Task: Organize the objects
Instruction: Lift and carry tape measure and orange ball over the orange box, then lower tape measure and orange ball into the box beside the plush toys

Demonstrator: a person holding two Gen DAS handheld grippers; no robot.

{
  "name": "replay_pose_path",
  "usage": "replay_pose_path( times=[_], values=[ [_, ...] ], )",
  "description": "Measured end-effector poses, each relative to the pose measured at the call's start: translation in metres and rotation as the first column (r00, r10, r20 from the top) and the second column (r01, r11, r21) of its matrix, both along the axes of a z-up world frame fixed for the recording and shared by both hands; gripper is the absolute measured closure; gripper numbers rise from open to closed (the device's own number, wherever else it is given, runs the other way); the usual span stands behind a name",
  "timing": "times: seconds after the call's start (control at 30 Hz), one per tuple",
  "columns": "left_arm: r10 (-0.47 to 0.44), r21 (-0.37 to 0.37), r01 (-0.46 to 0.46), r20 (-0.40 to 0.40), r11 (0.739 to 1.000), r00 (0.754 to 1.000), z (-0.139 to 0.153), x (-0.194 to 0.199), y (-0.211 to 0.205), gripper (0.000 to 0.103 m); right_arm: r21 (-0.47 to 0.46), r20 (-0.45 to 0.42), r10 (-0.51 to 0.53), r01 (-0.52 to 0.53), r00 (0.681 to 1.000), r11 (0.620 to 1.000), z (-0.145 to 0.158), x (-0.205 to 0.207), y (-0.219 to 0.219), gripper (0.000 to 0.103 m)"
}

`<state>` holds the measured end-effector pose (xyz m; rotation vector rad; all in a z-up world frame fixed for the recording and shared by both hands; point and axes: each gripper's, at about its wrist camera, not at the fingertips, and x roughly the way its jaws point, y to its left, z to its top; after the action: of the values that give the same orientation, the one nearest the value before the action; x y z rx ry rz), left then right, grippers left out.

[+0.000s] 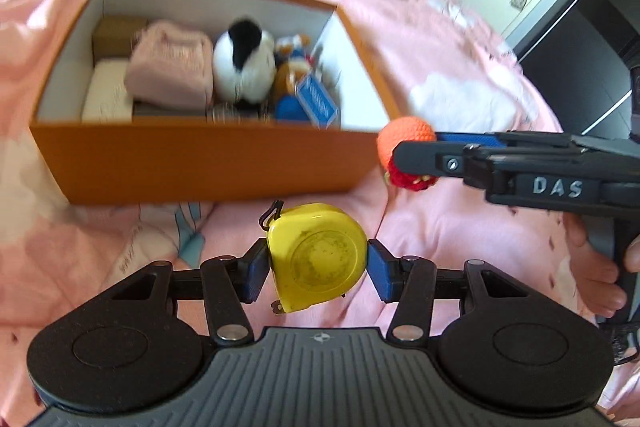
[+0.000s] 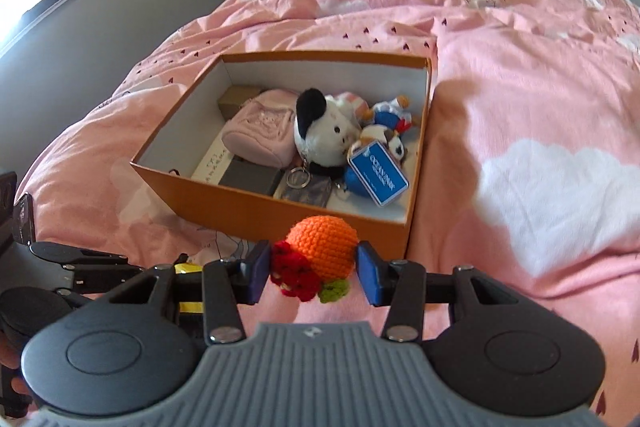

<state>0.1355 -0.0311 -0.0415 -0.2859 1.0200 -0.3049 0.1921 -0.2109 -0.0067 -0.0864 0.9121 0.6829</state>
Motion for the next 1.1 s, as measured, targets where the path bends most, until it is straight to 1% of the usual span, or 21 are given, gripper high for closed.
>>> replay_pose_path(
  times=[0.1, 0.23, 0.33, 0.43, 0.53, 0.67, 0.9, 1.0, 1.1],
  values=[
    [0.018, -0.006, -0.017, 0.059, 1.0, 0.998, 0.021, 0.007, 0.009, 0.044, 0.001, 0.061, 0.022, -0.023, 0.998, 1.0, 0.015, 0.006, 0.005, 0.055],
    [0.033, 0.016, -0.035, 0.112, 0.999, 0.993, 0.036, 0.027, 0.013, 0.044, -0.012, 0.13, 0.052, -0.051, 0.99, 0.999, 0.028, 0.018, 0.011, 0.055],
    [0.043, 0.022, -0.047, 0.133, 0.999, 0.99, 0.041, 0.042, 0.017, 0.044, -0.042, 0.159, 0.073, -0.067, 0.985, 0.997, 0.031, 0.028, 0.017, 0.055],
    [0.046, 0.034, -0.051, 0.139, 0.998, 0.989, 0.04, 0.057, 0.019, 0.044, -0.073, 0.167, 0.101, -0.09, 0.981, 0.993, 0.029, 0.04, 0.023, 0.055],
    [0.052, 0.07, -0.063, 0.152, 0.996, 0.987, 0.038, 0.07, 0.019, 0.044, -0.103, 0.172, 0.134, -0.117, 0.976, 0.988, 0.026, 0.049, 0.03, 0.055],
    [0.057, 0.084, -0.068, 0.133, 0.994, 0.989, 0.031, 0.086, 0.021, 0.044, -0.139, 0.17, 0.174, -0.151, 0.97, 0.979, 0.019, 0.061, 0.037, 0.055],
    [0.039, 0.072, -0.045, 0.071, 0.996, 0.997, 0.015, 0.11, 0.031, 0.044, -0.203, 0.118, 0.258, -0.231, 0.959, 0.952, 0.002, 0.082, 0.05, 0.055],
    [0.021, 0.057, -0.023, 0.026, 0.998, 0.999, 0.006, 0.122, 0.032, 0.044, -0.237, 0.077, 0.3, -0.275, 0.951, 0.932, -0.005, 0.092, 0.056, 0.055],
    [-0.014, 0.029, 0.014, -0.018, 0.999, 1.0, -0.003, 0.131, 0.03, 0.044, -0.28, 0.03, 0.357, -0.335, 0.934, 0.9, -0.013, 0.101, 0.064, 0.055]
  ],
)
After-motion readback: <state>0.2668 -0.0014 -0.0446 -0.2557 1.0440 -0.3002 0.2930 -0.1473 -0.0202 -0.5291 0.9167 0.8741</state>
